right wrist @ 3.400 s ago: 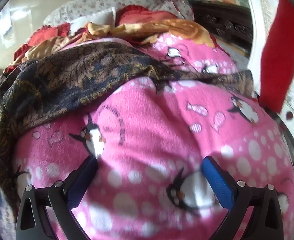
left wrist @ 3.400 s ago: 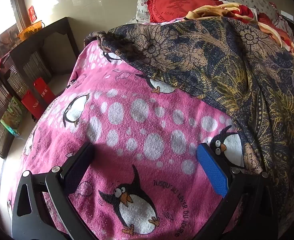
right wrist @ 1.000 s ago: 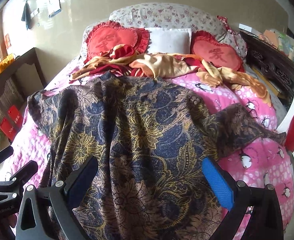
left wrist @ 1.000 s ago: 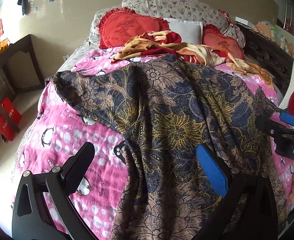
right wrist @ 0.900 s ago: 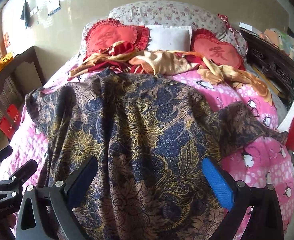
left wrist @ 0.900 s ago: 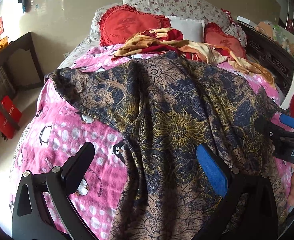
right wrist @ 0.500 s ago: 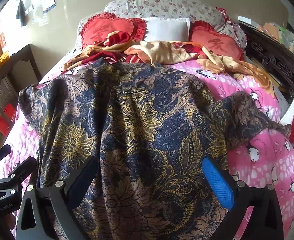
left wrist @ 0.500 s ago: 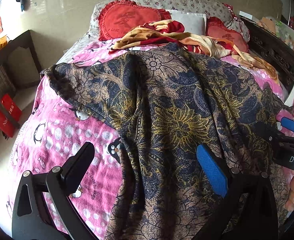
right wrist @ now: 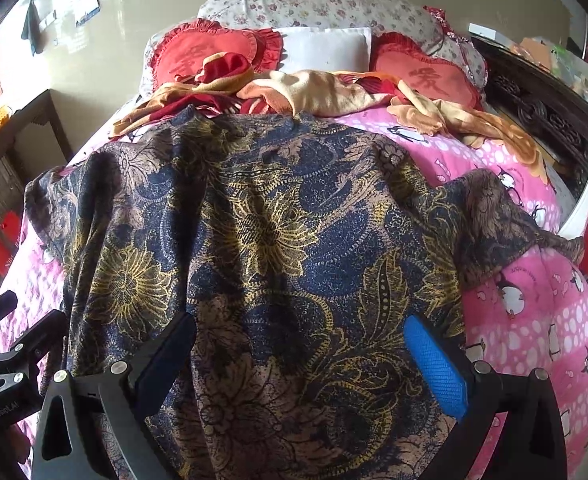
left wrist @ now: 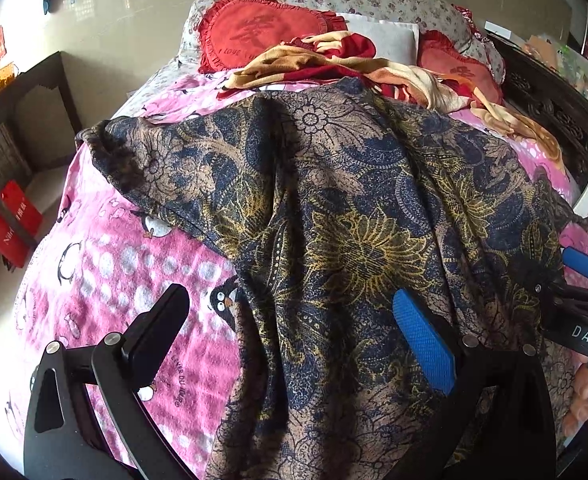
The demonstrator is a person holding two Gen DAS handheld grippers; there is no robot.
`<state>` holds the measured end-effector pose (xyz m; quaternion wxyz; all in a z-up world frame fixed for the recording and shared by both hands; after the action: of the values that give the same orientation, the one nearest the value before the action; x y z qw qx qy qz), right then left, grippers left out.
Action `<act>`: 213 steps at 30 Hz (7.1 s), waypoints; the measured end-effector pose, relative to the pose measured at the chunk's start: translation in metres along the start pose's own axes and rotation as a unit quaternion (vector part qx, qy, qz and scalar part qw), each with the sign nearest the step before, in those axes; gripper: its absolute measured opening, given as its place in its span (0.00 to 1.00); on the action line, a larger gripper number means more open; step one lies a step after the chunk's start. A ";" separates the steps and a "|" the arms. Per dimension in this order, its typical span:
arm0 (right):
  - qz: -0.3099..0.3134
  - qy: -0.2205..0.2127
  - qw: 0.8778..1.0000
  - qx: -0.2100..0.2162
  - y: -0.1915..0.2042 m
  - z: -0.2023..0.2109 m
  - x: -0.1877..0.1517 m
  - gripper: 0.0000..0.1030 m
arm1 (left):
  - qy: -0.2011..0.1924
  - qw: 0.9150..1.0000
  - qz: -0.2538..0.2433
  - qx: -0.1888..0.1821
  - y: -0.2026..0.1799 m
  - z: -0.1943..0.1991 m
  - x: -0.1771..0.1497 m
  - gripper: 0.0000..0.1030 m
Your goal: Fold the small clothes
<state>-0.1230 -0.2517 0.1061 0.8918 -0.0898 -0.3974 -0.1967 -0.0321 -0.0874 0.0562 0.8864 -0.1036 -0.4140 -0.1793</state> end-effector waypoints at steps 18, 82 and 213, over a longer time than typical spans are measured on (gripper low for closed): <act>0.007 0.009 1.000 -0.011 0.000 -0.012 -0.003 1.00 | 0.009 1.000 0.000 0.002 -0.002 -0.012 -0.001 0.99; -0.028 0.023 0.999 0.005 -0.013 -0.007 -0.005 1.00 | -0.066 0.972 -0.014 -0.225 -0.037 -0.007 0.126 0.06; -0.039 -0.005 0.999 0.029 -0.143 -0.053 0.052 0.34 | 0.035 0.998 0.028 0.039 0.070 -0.069 0.017 0.64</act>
<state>-0.1161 -0.4127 0.1100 0.8836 -0.0495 -0.4109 -0.2193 0.0539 -0.0503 0.0229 0.9082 -0.0738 -0.3869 -0.1418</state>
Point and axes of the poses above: each gripper's, at about its wrist camera, not at the fingertips, and z roughly against the way its jaws point, y to its left, x to its top, the point moved 3 cm from there along -z, roughly the way its jaws point, and after that the axes turned 12 degrees about -y, right-handed, at the moved point
